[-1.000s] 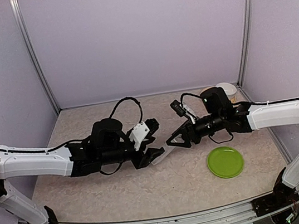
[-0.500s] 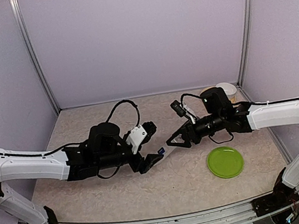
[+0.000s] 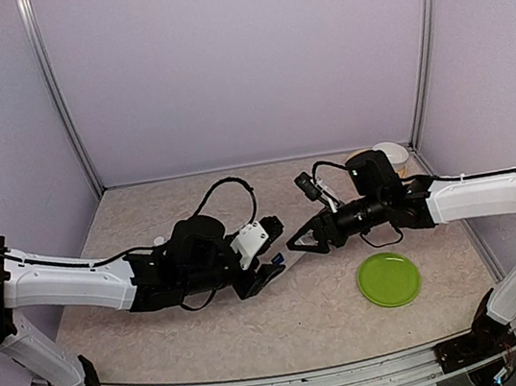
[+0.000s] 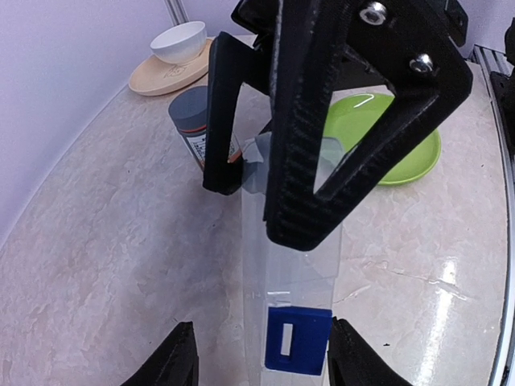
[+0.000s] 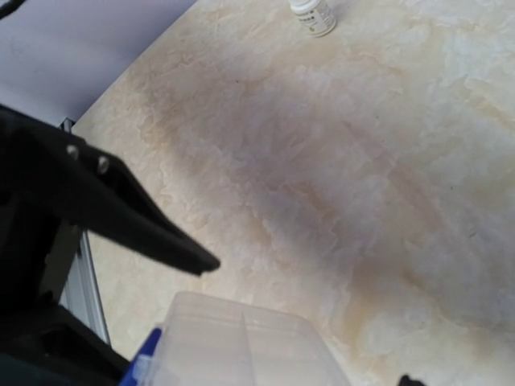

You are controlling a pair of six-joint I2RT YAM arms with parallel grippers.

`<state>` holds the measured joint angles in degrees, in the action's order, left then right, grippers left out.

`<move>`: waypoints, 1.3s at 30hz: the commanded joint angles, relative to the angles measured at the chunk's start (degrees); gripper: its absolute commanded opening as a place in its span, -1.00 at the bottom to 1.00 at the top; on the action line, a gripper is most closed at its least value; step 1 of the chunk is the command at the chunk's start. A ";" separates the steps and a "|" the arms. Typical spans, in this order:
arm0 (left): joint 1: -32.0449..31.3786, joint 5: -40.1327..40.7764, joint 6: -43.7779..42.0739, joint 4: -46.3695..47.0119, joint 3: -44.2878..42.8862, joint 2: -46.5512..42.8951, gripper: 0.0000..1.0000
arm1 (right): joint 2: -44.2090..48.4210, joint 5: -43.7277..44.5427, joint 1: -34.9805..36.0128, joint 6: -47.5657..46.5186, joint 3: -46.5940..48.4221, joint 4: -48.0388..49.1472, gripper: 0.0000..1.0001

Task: Sort the pills into containers
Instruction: Open the lid of the pill container.

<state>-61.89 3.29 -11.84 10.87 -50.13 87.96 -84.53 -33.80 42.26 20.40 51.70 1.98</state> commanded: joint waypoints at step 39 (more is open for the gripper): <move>5.53 -12.49 2.44 -1.25 -0.24 -4.11 0.06 | -0.46 -1.84 0.32 -6.06 -1.27 1.37 0.15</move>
<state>-58.67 -2.83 -10.35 10.90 -50.06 85.23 -84.53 -34.20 42.26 18.15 50.72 3.05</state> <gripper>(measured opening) 0.527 0.679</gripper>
